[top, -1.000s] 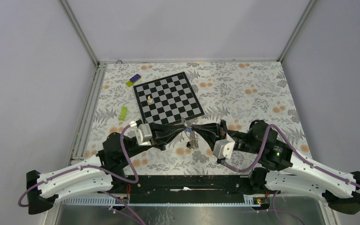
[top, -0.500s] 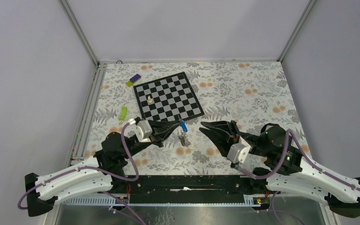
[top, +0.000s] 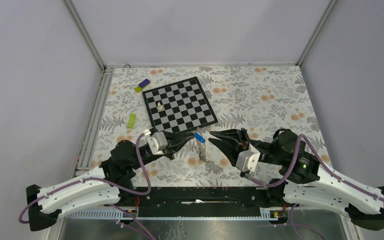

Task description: Remove the keys from the keyring

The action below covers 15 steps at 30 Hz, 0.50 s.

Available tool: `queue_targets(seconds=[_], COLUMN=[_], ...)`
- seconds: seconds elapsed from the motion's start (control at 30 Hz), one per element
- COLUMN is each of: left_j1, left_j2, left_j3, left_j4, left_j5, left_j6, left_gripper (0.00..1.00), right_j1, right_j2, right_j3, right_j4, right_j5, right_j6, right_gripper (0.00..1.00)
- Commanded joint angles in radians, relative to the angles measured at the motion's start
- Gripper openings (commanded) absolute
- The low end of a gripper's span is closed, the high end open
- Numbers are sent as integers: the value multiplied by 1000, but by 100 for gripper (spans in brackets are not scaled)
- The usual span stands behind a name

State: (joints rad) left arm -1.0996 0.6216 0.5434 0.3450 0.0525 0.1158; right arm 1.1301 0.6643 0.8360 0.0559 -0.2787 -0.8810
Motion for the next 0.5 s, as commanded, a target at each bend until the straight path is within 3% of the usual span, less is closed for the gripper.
queue_targets(seconds=[0.0, 0.2, 0.47], left_j1=[2, 2, 3], left_j2=[-4, 23, 166], left_j3=[97, 213, 491], left_j4=[-106, -329, -797], left_j5=[156, 277, 544], left_j6=[90, 229, 417], left_gripper=[0, 0, 0], right_j1=[-4, -3, -3], right_j2=[13, 2, -47], right_j3=[78, 101, 49], right_j4=[-49, -144, -180], right_j5=[-25, -38, -92], right_j6=[53, 120, 164], right_gripper=[32, 34, 34])
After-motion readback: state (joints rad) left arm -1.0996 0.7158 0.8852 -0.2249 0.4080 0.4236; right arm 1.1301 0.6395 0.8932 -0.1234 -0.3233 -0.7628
